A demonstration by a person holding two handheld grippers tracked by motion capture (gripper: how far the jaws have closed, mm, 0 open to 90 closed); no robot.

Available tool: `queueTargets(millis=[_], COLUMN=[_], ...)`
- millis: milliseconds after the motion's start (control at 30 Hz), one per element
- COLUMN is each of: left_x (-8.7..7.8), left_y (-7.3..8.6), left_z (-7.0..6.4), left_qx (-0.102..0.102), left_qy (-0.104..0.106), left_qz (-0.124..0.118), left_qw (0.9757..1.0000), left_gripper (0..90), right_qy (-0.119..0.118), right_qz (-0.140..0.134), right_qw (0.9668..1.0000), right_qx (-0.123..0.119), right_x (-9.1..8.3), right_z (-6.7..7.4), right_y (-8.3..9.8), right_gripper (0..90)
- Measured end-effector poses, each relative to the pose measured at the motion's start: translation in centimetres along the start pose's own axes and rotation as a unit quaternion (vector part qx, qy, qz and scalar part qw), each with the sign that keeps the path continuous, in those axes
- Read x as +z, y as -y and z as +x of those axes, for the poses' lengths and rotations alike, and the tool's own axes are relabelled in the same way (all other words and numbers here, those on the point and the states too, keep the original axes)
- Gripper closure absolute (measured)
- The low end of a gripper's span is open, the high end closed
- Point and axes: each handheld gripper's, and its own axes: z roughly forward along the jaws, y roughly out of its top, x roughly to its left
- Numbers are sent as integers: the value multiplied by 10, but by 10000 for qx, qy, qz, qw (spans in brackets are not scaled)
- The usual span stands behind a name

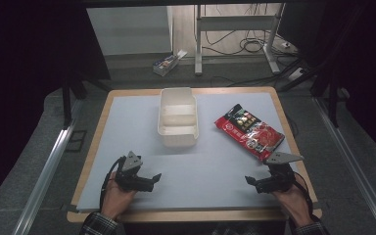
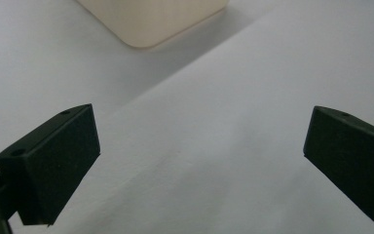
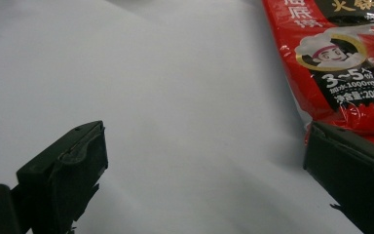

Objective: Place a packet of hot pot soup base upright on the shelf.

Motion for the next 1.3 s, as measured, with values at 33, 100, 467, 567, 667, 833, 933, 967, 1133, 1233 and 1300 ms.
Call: queueTargets(millis=[33,100,467,567,667,833,933,967,1133,1233,1300], left_x=[1,2,6,6,6,7,9,9,5,4,3], left_y=[0,-1,-3,-3,-3,-3,-2,-2,0,0,-1], left_z=[-2,-4,-12,-11,-11,-13,-10,-10,0,2,2], left_qx=[48,145,358,308,305,424,417,417,120,-28,-45], left_qy=[-5,-52,-127,-74,-11,34,108,108,0,-1,12], left_qz=[65,139,205,186,204,228,86,86,-123,-160,-194], left_qw=[10000,9998,9991,9993,9993,9988,9990,9990,9999,9999,9998], left_gripper=[0,0,14,20,36,39,32,30,29,29,29], right_qy=[-4,4,-35,-24,-31,1,78,78,170,172,186], right_qz=[15,53,197,220,304,384,411,411,450,410,398], right_qw=[10000,10000,9998,9997,9994,9991,9988,9988,9987,9990,9990], right_qx=[-7,-39,-42,-101,-156,-192,-241,-241,-157,-11,-9], right_x=[0,2,7,7,10,12,11,11,11,13,13], right_z=[0,1,3,3,5,4,2,2,-7,-10,-10], right_y=[0,0,0,0,-1,-2,-5,-5,-9,-12,-13], right_gripper=[28,29,31,32,35,40,41,41,40,37,37])
